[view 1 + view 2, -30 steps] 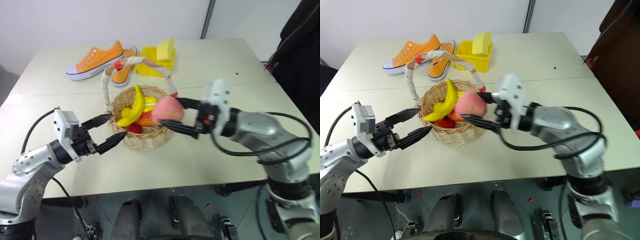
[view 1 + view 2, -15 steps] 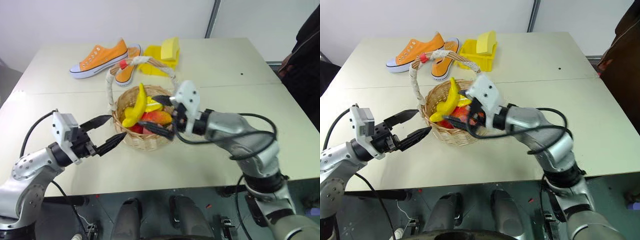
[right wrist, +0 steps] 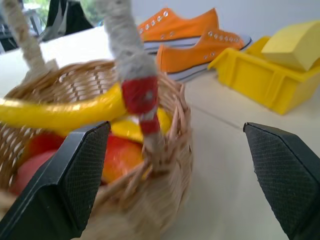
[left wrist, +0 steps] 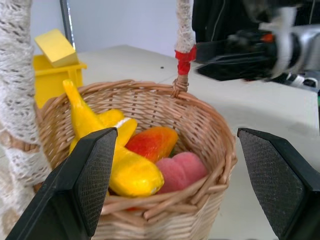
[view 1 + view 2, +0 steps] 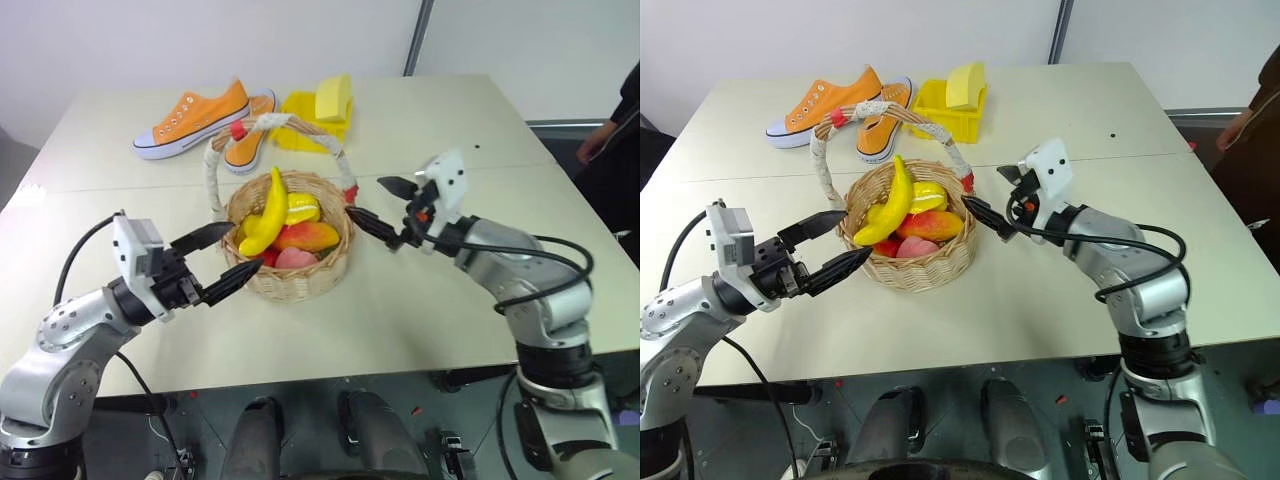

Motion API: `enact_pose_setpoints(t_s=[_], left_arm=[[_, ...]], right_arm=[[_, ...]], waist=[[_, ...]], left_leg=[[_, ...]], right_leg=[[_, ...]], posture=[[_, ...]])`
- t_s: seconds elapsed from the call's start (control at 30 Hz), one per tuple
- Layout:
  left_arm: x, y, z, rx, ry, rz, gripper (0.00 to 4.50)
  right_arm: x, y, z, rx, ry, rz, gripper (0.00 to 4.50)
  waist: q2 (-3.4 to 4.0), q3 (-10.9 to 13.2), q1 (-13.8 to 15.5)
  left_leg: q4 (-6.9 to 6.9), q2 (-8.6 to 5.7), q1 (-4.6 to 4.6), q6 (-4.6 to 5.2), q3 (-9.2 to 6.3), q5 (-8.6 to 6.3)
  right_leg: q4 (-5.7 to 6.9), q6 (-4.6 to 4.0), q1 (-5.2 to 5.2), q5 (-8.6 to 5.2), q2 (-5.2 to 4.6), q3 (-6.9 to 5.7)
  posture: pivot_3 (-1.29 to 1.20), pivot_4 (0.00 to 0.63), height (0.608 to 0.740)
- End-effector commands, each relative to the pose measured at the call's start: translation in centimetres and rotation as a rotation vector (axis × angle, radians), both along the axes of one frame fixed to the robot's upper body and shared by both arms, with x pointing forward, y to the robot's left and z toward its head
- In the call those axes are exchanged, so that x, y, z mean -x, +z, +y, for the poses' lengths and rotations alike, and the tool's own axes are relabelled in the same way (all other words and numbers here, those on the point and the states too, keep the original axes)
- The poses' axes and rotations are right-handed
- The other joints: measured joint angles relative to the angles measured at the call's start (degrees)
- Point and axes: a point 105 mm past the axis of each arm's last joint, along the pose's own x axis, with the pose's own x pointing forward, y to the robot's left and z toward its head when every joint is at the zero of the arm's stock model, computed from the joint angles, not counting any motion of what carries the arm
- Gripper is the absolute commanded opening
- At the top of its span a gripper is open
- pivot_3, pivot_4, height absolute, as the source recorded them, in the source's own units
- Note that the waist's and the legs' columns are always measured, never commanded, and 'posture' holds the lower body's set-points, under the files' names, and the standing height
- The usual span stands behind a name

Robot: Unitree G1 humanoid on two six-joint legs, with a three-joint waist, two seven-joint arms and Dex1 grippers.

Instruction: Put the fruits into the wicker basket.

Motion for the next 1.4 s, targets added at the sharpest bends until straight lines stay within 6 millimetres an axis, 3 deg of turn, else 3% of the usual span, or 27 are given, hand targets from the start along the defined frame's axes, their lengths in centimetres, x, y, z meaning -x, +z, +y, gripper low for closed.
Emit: enact_pose_setpoints(t_s=[0.03,0.27,0.3,0.37,0.43,0.6,0.77,0.93,1.17,1.33,1.4], left_arm=[[0.5,0.9,-0.4,0.007,-0.021,-0.041,4.11],[0.7,0.7,-0.8,0.014,-0.018,-0.044,4.11],[0.7,0.7,-0.9,0.018,-0.022,-0.044,4.11],[0.7,0.8,-1.1,0.022,-0.026,-0.045,4.11],[0.6,0.8,-1.2,0.025,-0.027,-0.046,4.11],[0.1,0.7,-1.8,0.031,-0.048,-0.049,4.11],[-0.3,0.7,-2.7,0.043,-0.073,-0.054,4.11],[-0.7,0.6,-3.2,0.046,-0.080,-0.063,4.11],[-1.1,0.2,-2.7,0.025,-0.038,-0.051,4.11],[-2.1,-1.5,0.2,-0.017,0.121,0.021,4.11],[-2.3,-2.6,1.9,-0.045,0.202,0.051,4.11]], right_arm=[[-0.8,1.0,0.4,-0.049,-0.009,-0.044,3.64],[0.0,2.1,0.5,-0.097,0.030,-0.090,0.04],[0.1,2.4,-0.1,-0.111,0.015,-0.106,0.02],[0.2,2.9,-1.0,-0.131,-0.017,-0.128,0.02],[-0.2,3.6,-3.3,-0.147,-0.104,-0.160,0.02],[-2.2,5.1,-15.9,-0.085,-0.645,-0.257,0.02],[-2.7,4.7,-21.1,-0.013,-0.880,-0.264,0.02],[-3.4,3.9,-23.3,-0.011,-0.967,-0.228,0.02],[-2.1,3.6,-23.1,0.001,-0.908,-0.240,3.31],[1.3,3.2,-23.8,-0.010,-0.802,-0.272,3.31],[2.5,2.0,-22.8,0.006,-0.693,-0.229,3.31]], waist=[[0.00,0.0,0.0],[0.00,0.0,0.1],[0.00,0.0,0.1],[0.00,0.0,0.1],[0.00,0.0,0.1],[0.03,0.0,1.1],[0.05,0.0,0.8],[0.17,0.0,-0.5],[0.17,0.0,0.1],[0.17,0.0,0.5],[0.17,0.0,0.3]], left_leg=[[0.00,0.00,0.00,0.01,0.00,-0.01],[0.02,-0.03,-0.02,0.01,0.01,-0.01],[0.02,-0.03,-0.02,0.01,0.01,-0.01],[0.02,-0.03,-0.02,0.01,0.01,-0.01],[0.02,-0.04,-0.02,0.01,0.02,-0.01],[0.09,-0.10,-0.05,0.01,0.03,0.00],[0.10,-0.09,0.01,0.05,0.22,-0.03],[0.02,-0.04,0.13,0.23,0.30,-0.13],[0.06,-0.06,0.10,0.24,0.32,-0.13],[0.09,-0.08,0.07,0.28,0.34,-0.16],[0.09,-0.08,0.08,0.29,0.36,-0.16]], right_leg=[[0.00,0.02,0.00,0.00,-0.01,0.00],[0.00,0.01,0.01,-0.01,-0.06,0.00],[-0.01,0.00,0.00,-0.01,-0.05,0.00],[0.00,0.01,0.00,-0.01,-0.05,0.00],[-0.01,0.01,0.01,-0.01,-0.06,0.00],[-0.04,0.00,0.04,-0.01,-0.12,0.00],[-0.07,-0.01,0.01,-0.01,-0.06,0.18],[0.07,0.09,0.00,0.04,0.03,0.29],[0.06,0.18,0.00,0.05,0.00,0.29],[0.02,0.17,0.04,-0.06,-0.05,0.29],[0.02,0.16,0.04,-0.06,-0.05,0.30]], posture=[[0.00,0.150,0.740],[0.00,0.150,0.740],[0.00,0.150,0.740],[0.00,0.150,0.740],[0.00,0.150,0.740],[0.00,0.150,0.740],[0.00,0.150,0.740],[0.00,0.150,0.740],[0.00,0.150,0.740],[0.00,0.150,0.740],[0.00,0.150,0.740]])
